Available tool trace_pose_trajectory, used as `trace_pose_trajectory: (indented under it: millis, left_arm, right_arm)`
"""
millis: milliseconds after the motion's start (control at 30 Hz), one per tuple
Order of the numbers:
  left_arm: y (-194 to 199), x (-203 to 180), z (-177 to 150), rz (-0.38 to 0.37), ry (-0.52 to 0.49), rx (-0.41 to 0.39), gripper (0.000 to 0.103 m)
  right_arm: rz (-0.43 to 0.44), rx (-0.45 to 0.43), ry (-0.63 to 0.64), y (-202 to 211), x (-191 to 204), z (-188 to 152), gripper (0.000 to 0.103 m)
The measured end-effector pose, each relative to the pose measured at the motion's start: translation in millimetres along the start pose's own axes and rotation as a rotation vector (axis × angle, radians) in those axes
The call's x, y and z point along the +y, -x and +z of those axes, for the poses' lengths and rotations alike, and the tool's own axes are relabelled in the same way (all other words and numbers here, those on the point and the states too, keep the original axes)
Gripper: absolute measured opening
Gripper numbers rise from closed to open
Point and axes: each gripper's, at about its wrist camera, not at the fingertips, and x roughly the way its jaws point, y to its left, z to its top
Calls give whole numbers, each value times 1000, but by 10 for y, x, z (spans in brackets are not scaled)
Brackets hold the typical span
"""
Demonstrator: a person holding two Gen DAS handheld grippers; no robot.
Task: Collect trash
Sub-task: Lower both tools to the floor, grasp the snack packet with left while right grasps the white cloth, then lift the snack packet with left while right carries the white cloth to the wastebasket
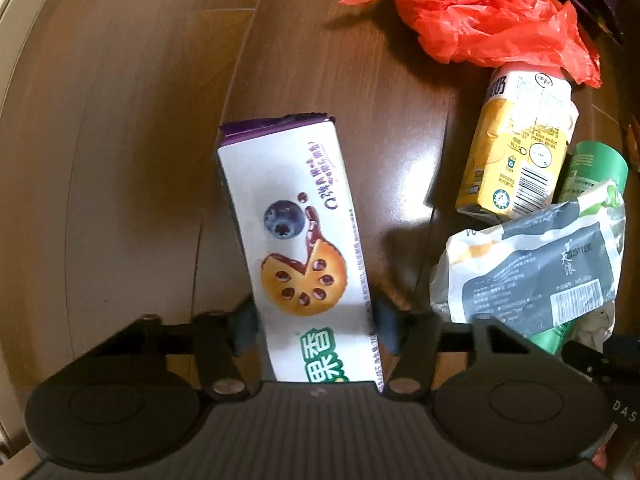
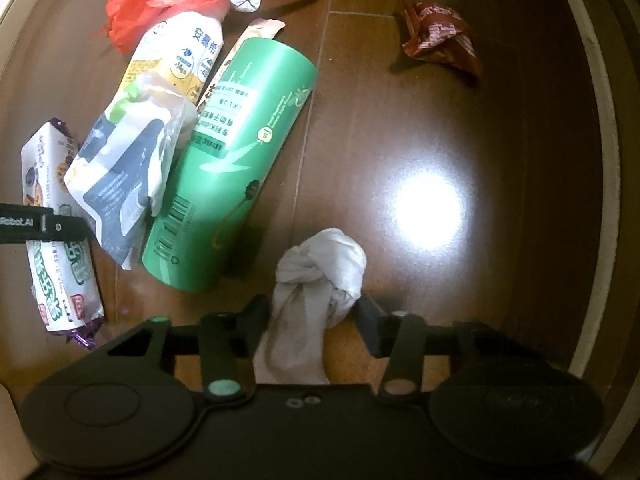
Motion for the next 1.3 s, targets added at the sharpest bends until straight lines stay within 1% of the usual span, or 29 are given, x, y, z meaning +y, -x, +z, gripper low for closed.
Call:
trace_pose_trajectory:
  millis: [67,167,233,300,400,467,567,600,667,833,867,1067,1133,1300]
  left_arm:
    - [33,-21,11,1,0,-3,45]
    - [101,-69,-1,20,-10,3,41]
    - [175,-103,-28,41,-13,1,40]
    - [282,-108,-61,41,6,7,40]
    - [543,-82,-130,22,39,17,40]
    - [790,-70,-203,23,41,17,40]
    - [1202,-63,-331,12,33,5,40]
    - [1360,-113,-378,4,30,-2,40]
    - [1677,-60,-440,-12,23,-11,40]
    - [2521,89,-557,-33,-3,-42,40]
    - [2702,170,-581,-37,-9,-49,40]
    - [3720,234,-549,-40,-46,-117,40]
    - [4087,267,-515,-59,-52,-148,40]
    - [4905,311,-397,-99,-85,-217,40]
  right_arm:
    - [-2,-3,7,-2,-2,-12,22]
    - [-2,-11,15,29,-4,-20,12]
    - [-10,-20,30,95,25,-38,10]
    - [-7,-23,43,184,42,-64,9]
    - [-8,-42,64,438,54,-153,9]
    - [-5,-54,65,668,57,-218,9]
    - [6,-74,68,1087,96,-280,9]
    - [6,-85,73,1262,110,-304,9]
    - [10,-105,78,1537,146,-274,9]
    - [6,-170,73,2454,218,-320,9]
    - [8,-182,70,2618,236,-310,9]
    - [18,-264,53,3605,383,-199,9]
    - [43,-276,36,3947,472,-150,9]
    - [69,-353,40,4748,671,-40,9]
